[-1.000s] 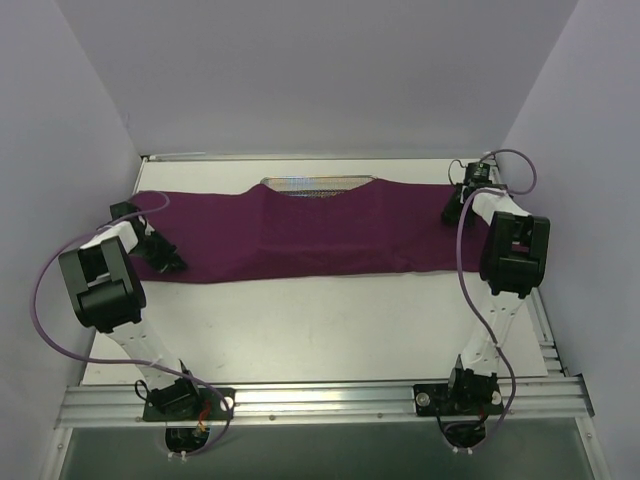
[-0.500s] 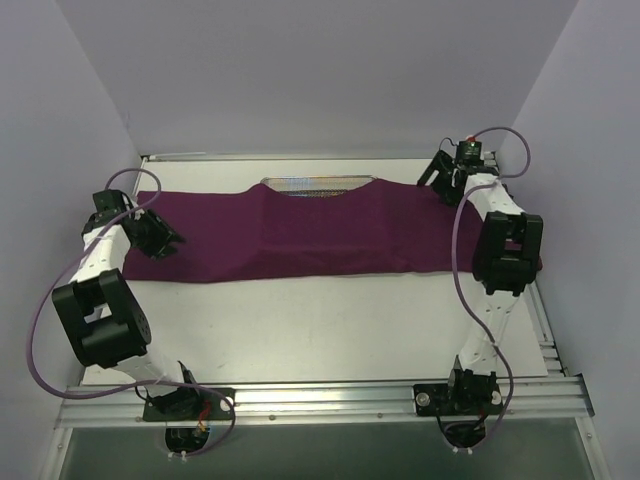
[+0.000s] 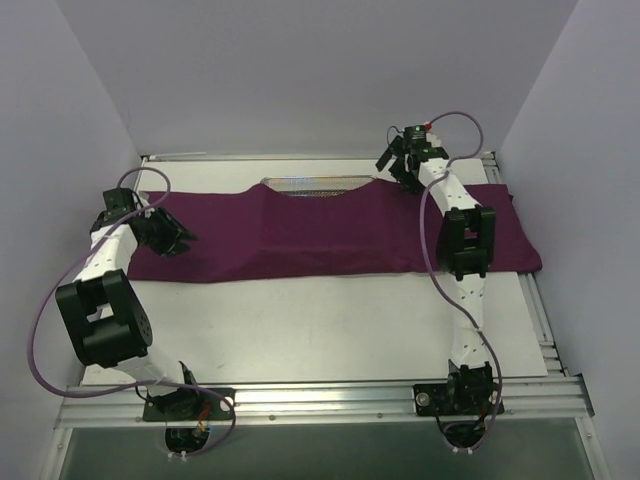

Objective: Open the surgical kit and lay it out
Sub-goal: Open the surgical kit at the center of the board.

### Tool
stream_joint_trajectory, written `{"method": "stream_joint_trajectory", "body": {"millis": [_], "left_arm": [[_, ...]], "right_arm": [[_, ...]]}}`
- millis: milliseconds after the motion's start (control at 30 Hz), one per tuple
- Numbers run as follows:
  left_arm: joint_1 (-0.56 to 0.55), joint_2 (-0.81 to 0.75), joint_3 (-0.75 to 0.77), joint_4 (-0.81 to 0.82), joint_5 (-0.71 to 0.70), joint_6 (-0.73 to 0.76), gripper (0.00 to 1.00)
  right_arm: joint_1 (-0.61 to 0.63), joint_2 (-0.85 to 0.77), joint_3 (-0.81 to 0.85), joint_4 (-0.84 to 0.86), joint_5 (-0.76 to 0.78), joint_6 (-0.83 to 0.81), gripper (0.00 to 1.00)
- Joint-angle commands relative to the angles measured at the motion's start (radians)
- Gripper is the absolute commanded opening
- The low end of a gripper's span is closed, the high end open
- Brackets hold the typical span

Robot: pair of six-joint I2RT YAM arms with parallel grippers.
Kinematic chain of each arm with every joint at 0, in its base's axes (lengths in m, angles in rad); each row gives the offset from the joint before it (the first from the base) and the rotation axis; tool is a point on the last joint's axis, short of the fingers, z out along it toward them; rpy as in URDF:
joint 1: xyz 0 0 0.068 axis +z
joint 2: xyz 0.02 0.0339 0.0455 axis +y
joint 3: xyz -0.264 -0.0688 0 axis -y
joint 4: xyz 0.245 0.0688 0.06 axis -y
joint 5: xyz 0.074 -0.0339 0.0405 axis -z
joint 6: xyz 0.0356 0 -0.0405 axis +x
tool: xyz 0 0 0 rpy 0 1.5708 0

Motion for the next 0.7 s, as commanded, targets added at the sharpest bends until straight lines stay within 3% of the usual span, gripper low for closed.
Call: {"method": "stream_joint_trajectory", "body": {"millis": [0,367,667], "left_arm": [[-0.007,-0.044,0.004,0.037,0.025,-0.008,0.47],[-0.007,-0.021,0.029,0.036,0.028,0.005,0.47],[-0.007,0.005,0.072,0.013,0.030,0.023,0.47]], "right_arm": [[0.021,0.036,0.101,-0.115,0.131,0.027,1.00],[0.031,0.055,0.081,-0.144,0.149,0.014,0.99],[0.041,0.061,0.078,-0.138,0.109,0.034,0.87]]}}
